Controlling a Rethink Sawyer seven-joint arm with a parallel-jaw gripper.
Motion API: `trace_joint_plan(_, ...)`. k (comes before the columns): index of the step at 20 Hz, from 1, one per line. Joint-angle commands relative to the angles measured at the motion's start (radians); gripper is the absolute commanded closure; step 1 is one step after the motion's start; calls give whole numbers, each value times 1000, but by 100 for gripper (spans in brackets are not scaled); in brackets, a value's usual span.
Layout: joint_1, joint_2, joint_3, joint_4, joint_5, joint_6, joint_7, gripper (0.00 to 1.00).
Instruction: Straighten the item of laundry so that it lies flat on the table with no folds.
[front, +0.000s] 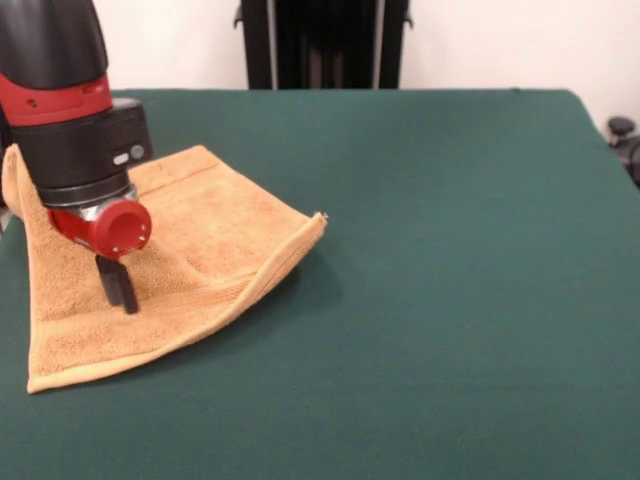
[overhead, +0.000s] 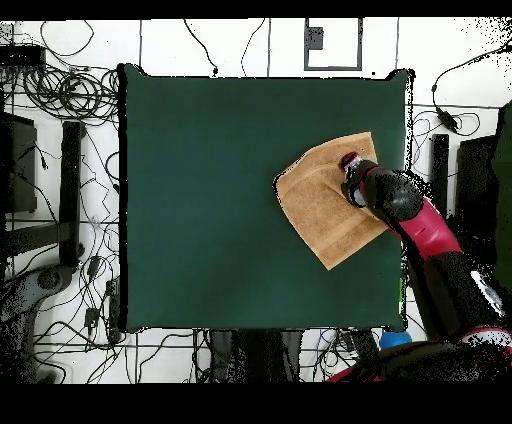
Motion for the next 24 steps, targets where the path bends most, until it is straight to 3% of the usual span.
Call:
trace_joint_plan(1,30,68,115,126,73,27,182,0)
trace_joint_plan(12,89,38,43,125,51,-45,209,0)
trace_joint_plan(16,82,42,42,108,30,-60,182,0)
trace_joint_plan(18,54,55,69,89,-12,-133,143,0)
trace_joint_plan(24,-13,116,133,45,-38,-132,55,0)
